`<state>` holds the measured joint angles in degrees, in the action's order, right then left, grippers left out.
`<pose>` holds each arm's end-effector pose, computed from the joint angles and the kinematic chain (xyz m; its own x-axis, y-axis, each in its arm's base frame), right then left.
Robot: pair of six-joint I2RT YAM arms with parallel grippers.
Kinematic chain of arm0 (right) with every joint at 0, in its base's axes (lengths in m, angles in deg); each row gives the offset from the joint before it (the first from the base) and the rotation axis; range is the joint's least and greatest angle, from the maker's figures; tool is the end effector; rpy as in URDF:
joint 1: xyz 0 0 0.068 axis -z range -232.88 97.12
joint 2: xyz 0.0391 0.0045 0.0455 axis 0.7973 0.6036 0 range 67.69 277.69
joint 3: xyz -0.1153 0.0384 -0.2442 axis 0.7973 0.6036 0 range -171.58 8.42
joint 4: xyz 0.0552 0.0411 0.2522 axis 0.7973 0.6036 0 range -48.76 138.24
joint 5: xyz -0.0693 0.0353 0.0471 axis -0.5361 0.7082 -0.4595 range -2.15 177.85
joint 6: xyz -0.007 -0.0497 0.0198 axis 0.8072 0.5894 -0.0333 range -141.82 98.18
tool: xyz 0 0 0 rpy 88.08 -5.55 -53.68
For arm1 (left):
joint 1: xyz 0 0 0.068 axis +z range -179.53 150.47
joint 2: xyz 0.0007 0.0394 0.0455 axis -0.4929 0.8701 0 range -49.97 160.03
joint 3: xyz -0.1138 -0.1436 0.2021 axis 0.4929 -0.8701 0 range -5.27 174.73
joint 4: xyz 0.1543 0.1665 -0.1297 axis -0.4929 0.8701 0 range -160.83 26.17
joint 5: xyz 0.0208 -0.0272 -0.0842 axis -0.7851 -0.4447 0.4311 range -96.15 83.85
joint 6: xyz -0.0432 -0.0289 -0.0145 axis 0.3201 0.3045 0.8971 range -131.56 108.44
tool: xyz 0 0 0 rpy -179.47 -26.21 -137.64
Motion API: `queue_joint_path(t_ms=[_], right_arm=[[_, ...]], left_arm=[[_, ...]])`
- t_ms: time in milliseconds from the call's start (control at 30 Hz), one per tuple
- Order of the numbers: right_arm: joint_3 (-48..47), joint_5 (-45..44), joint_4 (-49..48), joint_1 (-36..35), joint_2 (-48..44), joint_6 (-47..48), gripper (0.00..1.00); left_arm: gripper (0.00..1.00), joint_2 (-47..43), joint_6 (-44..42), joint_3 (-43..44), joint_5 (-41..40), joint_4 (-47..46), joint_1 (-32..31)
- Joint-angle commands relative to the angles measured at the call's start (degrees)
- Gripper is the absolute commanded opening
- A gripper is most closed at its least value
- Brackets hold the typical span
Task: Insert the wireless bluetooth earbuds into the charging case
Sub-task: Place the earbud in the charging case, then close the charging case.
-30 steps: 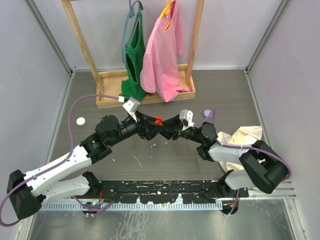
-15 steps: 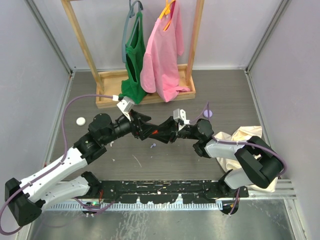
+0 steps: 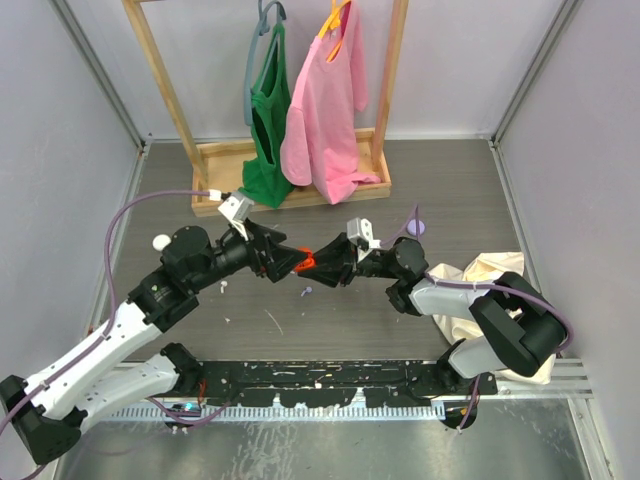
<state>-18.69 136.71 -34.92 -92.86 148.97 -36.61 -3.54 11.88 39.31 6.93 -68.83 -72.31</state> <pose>0.1838 0.1892 0.2474 0.0329 0.2468 -0.9685 -0.9993 -0.0080 -0.0360 0.1364 -0.1372 0.3495 -0.3743 -0.1815 -0.9094 0.7394 0.5334 -0.4108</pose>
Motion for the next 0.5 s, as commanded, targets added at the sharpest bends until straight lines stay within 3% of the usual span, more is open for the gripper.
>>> queue_joint_path(t_ms=[0, 233, 467], right_arm=[[-1.48, -0.96, -5.62, 0.26, -0.50, -0.04, 0.01], [-2.38, 0.17, -9.83, 0.24, 1.41, -3.16, 0.01], [-2.68, 0.46, -11.46, 0.19, 2.13, -4.44, 0.01]], left_arm=[[0.81, -0.77, 3.20, 4.23, -1.27, 7.17, 0.75], [0.85, 1.26, 7.73, 4.44, 2.70, 9.44, 1.89], [0.85, 4.25, 12.50, 4.00, 11.69, 4.25, 4.23]])
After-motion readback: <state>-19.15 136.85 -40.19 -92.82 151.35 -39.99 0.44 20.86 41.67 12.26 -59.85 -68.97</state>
